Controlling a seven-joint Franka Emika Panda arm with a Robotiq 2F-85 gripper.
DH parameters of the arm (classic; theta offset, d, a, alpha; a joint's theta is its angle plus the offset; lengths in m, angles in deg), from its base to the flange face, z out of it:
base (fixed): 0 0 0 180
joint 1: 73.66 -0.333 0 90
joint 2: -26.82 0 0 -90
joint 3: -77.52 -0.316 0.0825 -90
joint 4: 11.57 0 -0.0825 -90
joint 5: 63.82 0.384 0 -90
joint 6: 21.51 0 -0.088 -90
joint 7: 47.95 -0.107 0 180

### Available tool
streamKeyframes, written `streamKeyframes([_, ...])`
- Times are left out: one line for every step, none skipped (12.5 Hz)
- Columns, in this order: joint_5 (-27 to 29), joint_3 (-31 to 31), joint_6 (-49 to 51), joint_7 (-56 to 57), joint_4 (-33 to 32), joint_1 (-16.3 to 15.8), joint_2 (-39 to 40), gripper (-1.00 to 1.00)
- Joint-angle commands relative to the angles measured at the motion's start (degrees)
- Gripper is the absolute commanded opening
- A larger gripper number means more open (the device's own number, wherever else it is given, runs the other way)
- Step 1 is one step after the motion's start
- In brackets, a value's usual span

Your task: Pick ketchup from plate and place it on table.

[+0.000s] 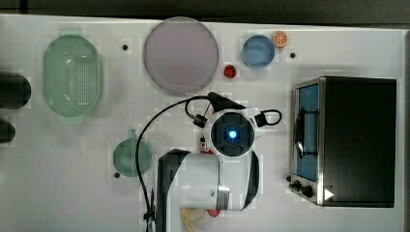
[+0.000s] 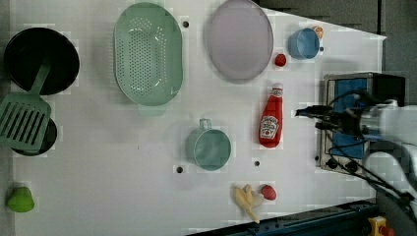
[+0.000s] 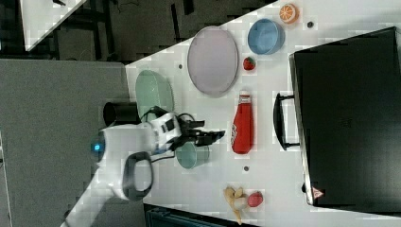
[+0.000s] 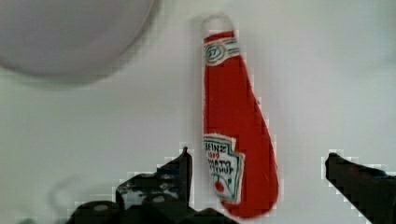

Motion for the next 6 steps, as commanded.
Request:
streamKeyframes([0.3,-1.2,10.4,-15.3,7.5,-0.4,-5.2,1.0])
streamKeyframes([0.3,-1.5,14.1,-15.4,10.2,-0.5,-5.9,1.0])
streamKeyframes([0.3,-1.7,16.4,-15.4,13.2,-0.5,-6.3,1.0])
streamKeyframes([0.3,-1.6,18.6,-15.4,16.4,-0.4,-6.3,1.0])
streamKeyframes([0.3,-1.6,21.1,-15.4,19.4,-0.4,-6.3,1.0])
streamKeyframes([0.3,-1.6,24.4,-15.4,22.1,-0.3,-6.3,1.0])
